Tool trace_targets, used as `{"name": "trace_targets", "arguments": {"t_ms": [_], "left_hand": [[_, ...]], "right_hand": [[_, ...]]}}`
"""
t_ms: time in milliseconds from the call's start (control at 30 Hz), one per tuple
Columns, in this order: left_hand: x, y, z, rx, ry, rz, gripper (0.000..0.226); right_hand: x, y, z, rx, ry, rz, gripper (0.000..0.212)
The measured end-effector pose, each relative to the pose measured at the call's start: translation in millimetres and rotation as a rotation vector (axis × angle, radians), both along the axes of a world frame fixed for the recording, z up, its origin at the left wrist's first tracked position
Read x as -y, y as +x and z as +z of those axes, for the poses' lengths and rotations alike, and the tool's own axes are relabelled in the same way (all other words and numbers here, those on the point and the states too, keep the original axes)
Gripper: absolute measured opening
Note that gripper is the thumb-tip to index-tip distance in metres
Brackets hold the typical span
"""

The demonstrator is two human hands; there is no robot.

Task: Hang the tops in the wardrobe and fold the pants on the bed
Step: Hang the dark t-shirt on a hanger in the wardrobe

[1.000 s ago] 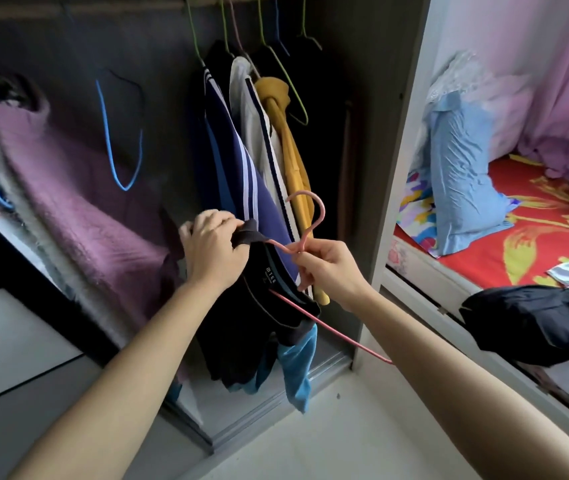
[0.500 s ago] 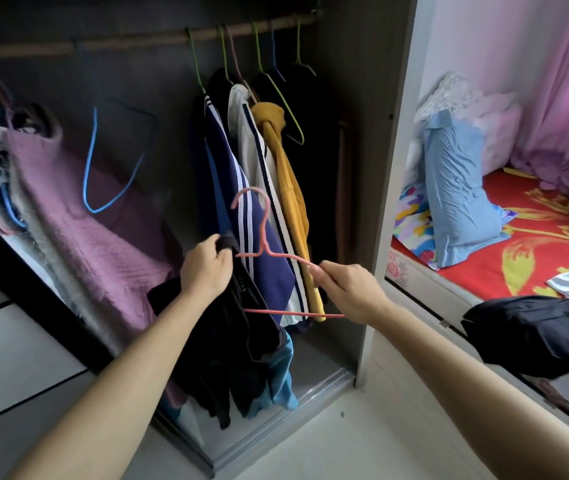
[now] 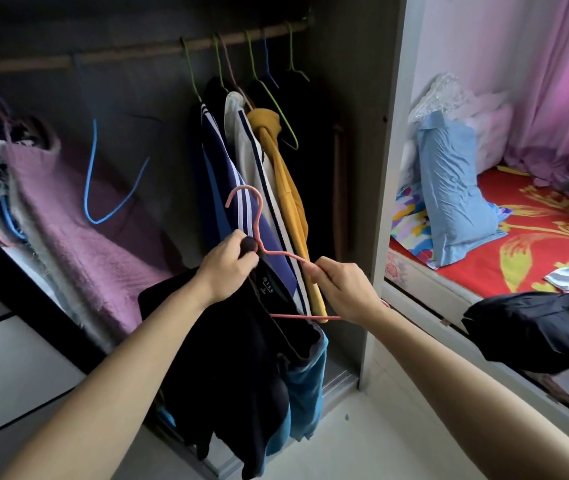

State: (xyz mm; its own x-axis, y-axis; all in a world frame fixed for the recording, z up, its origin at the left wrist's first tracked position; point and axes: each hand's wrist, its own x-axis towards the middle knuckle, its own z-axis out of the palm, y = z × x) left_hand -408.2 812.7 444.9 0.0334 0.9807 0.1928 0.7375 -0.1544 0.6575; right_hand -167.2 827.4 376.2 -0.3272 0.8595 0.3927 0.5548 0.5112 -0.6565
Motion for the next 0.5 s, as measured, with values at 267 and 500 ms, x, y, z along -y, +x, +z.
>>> {"name": "trace_targets", "arguments": {"t_ms": [267, 500], "left_hand": [[-7, 15, -10, -0.167, 0.289, 0.365, 0.046], [-19, 6, 11, -0.13, 0.459, 0.502, 0.045]], "right_hand": [[3, -11, 4, -0.023, 0.224, -0.037, 0.028], [18, -13, -38, 0.312, 0.732, 0.108, 0.035]]}}
